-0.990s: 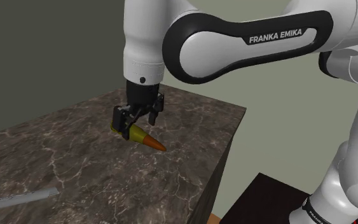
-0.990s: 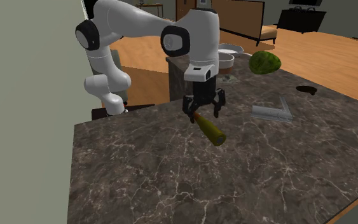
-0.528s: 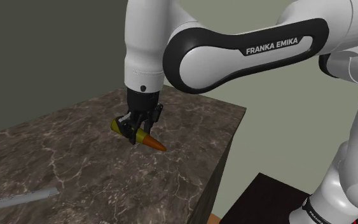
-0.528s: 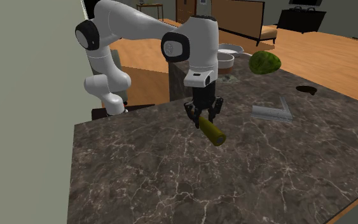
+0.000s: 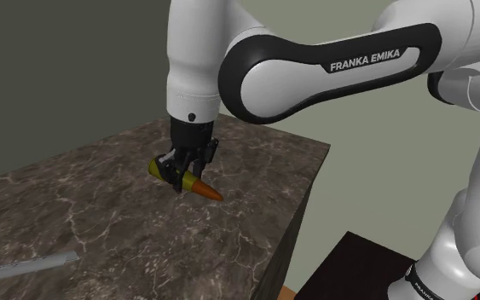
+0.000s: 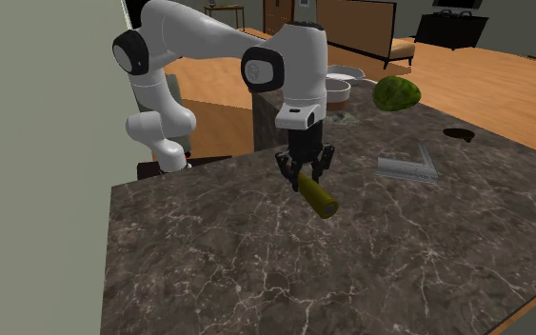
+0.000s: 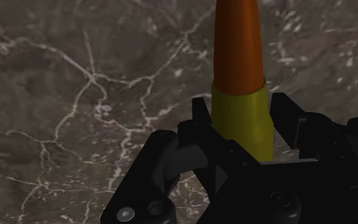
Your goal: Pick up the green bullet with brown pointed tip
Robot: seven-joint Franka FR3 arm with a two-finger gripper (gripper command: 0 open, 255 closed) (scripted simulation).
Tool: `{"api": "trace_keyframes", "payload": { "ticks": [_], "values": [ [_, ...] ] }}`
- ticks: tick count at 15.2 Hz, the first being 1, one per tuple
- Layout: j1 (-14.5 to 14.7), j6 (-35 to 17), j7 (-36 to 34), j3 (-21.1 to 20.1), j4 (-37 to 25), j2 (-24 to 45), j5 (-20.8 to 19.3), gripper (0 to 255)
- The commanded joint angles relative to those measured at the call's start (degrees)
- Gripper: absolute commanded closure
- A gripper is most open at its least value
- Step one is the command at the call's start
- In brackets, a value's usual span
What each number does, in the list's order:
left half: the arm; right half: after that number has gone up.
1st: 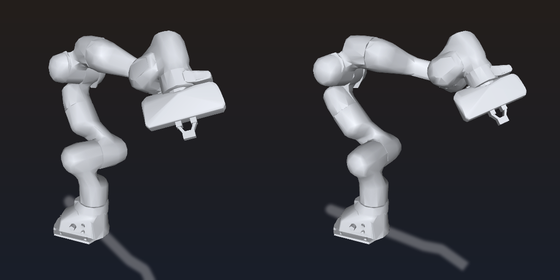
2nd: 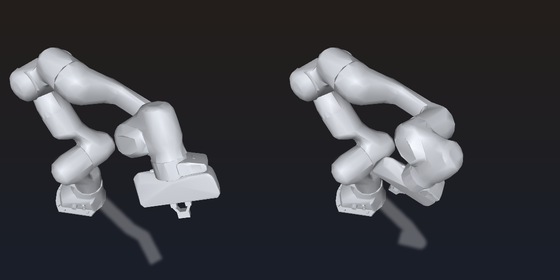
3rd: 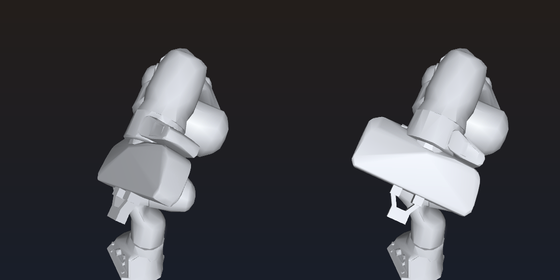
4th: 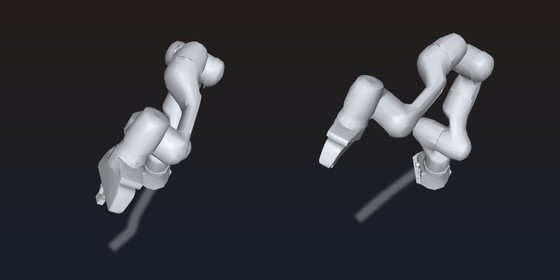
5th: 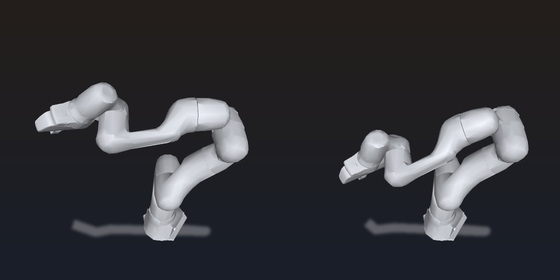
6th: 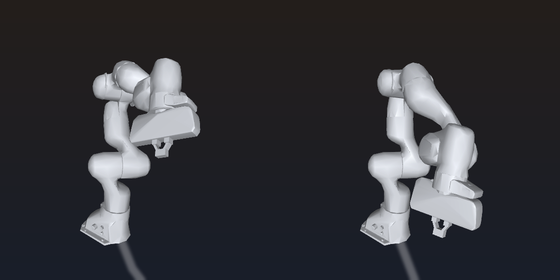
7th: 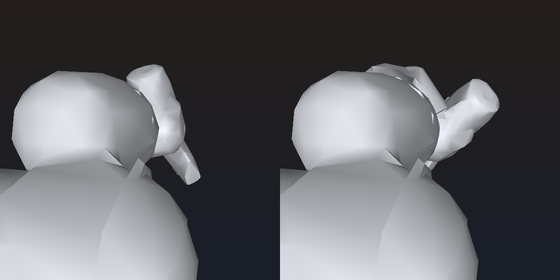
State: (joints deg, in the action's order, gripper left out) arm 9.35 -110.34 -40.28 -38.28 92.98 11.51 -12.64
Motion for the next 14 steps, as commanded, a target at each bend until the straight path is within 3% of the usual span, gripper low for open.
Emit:
{"api": "trace_keyframes", "payload": {
  "ticks": [1, 14],
  "values": [
    [0.09, 1.14, 0.13, -0.05, -1.16, 0.03, 0.06, 255],
    [1.77, 11.85, 0.62, -0.42, -13.30, 1.79, -0.79, 255]
  ]
}}
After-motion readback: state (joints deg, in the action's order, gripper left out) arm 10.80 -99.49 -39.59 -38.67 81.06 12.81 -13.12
